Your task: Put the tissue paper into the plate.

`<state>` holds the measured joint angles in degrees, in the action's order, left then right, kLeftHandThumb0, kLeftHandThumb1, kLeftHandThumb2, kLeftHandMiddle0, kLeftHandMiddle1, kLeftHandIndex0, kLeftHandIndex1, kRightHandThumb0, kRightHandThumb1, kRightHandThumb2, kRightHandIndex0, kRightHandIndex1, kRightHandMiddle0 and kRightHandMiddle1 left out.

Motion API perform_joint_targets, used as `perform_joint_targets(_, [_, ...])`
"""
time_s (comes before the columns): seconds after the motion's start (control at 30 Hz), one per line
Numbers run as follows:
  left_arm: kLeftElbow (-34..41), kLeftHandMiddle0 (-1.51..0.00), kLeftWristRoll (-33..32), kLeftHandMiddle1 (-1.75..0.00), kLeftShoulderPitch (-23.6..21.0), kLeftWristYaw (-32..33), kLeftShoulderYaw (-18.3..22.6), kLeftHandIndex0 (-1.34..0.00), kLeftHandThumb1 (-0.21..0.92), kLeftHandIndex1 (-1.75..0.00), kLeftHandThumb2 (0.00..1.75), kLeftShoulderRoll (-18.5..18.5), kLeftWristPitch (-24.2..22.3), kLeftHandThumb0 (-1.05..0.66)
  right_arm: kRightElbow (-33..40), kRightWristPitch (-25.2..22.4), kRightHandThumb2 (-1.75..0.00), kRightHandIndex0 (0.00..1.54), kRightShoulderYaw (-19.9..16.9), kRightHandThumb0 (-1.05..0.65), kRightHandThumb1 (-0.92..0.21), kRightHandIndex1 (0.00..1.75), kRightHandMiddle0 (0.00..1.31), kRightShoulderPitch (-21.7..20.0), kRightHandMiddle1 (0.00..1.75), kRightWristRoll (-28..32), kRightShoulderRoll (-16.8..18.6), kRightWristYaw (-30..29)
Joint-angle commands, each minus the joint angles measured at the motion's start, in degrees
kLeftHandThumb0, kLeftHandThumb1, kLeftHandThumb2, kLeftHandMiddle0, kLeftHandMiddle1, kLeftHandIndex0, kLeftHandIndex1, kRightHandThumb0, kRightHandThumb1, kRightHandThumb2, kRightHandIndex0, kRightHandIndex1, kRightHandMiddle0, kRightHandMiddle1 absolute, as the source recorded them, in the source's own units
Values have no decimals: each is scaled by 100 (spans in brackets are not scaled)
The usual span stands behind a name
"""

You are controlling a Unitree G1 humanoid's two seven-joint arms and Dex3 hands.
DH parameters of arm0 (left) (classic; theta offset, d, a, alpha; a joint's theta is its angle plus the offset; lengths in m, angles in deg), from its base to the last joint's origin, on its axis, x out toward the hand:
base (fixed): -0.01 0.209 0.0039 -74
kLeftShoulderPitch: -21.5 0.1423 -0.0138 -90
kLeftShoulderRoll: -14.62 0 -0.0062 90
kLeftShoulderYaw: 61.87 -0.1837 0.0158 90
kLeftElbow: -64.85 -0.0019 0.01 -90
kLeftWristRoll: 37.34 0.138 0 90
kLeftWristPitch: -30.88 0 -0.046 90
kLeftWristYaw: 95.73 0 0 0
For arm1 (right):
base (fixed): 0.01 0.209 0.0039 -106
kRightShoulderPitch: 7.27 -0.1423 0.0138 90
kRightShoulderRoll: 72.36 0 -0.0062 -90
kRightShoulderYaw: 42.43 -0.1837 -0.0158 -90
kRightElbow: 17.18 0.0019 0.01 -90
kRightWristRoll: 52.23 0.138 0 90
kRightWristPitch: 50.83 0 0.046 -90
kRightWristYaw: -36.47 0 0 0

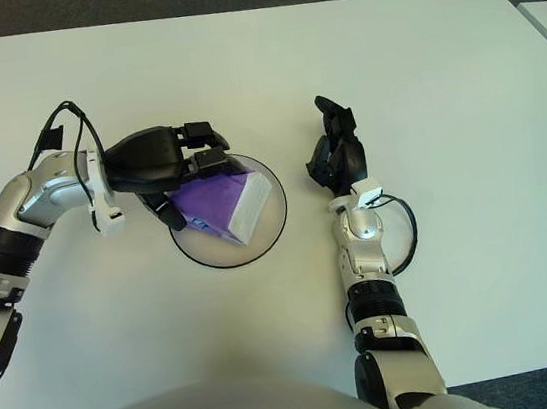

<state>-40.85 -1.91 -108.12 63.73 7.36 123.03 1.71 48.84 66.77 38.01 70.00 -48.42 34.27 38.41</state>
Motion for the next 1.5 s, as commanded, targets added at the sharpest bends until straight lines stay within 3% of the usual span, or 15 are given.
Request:
perform_joint_targets(0.0, [-62,-1,188,-7,-128,63,-57,0,92,-36,79,112,226,-101,-980,-170,-94,33,-94,-47,-92,3,0,852,72,227,212,49])
perform_joint_targets(0.47, [-498,0,15,0,-291,-11,-156,0,92,-25,81,122,546,-105,-1112,-169,-96,32,-105,-50,-92,3,0,692,70,165,172,24])
perform_joint_targets(0.97, [-759,0,-82,0,-661,-474,-437,0,92,-2,61,277,720,-105,-1218,-266,-95,34,-151,-50,-92,3,0,514,71,235,176,71])
perform_joint_targets(1.47, [-911,0,64,0,-794,-371,-398,0,92,0,56,258,812,-105,-1127,-427,-93,32,-148,-50,-92,2,0,445,74,168,166,-26])
